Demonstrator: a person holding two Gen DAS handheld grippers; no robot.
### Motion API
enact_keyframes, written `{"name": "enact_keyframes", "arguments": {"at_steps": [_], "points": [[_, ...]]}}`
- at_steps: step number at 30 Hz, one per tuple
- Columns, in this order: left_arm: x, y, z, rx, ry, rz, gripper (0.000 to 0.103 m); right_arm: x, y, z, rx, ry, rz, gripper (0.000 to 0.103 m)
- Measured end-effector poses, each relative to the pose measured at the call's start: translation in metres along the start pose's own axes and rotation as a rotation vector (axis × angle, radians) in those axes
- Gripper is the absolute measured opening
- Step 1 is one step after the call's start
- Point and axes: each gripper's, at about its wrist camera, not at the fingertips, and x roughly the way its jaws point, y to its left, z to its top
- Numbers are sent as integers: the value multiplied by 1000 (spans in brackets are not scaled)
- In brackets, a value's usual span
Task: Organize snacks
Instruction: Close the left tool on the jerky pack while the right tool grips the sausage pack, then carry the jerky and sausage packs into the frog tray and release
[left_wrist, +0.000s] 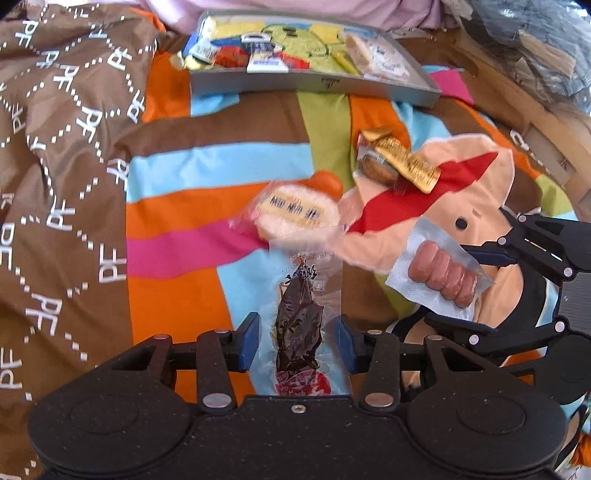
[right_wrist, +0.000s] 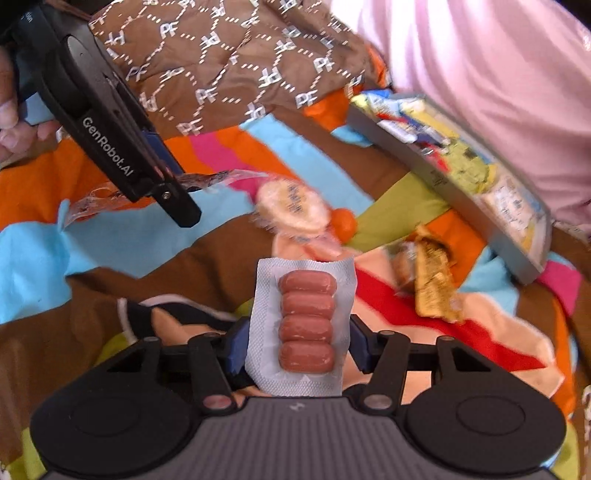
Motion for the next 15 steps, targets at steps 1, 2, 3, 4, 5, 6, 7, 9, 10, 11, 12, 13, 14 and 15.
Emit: {"name": "enact_keyframes", "arguments": {"at_steps": [1,2,3,4,5,6,7,9,10,11,12,13,14,15], "points": [[-2,-1,3,-1,-12,2,46,-2,-3,1,-1,-14,-14,58],[-3,-2,6,-3,-21,2,46,-4,-5,2,1,-27,-26,58],[-5,-2,10,-5,-34,3,46,-5,-9,4,5,-43,-41,58],[-6,-2,14,-7,-50,7,46,-7,-11,6,6,-55,-53,58],[-8,-2,18,-9,-64,10,46,-8,-14,8,6,-68,-62,58],[-10,-2,23,-12,-79,13,46,-10,-17,12,6,-80,-71,58],[-11,-2,27,-16,-95,16,46,-11,-20,15,6,-92,-80,58],[-15,0,40,-28,-136,23,46,-14,-27,21,12,-122,-106,59],[-17,0,45,-35,-153,26,46,-15,-31,25,20,-134,-117,59],[-18,2,53,-47,-174,29,46,-17,-36,28,28,-144,-128,59],[-19,3,60,-59,-192,33,46,-17,-42,32,37,-157,-144,59],[-20,4,67,-72,-210,37,46,-18,-47,36,43,-167,-157,59],[-21,5,74,-85,-223,40,46,-18,-53,40,50,-178,-173,59],[-21,7,81,-104,-240,45,46,-18,-58,43,56,-188,-187,59]]}}
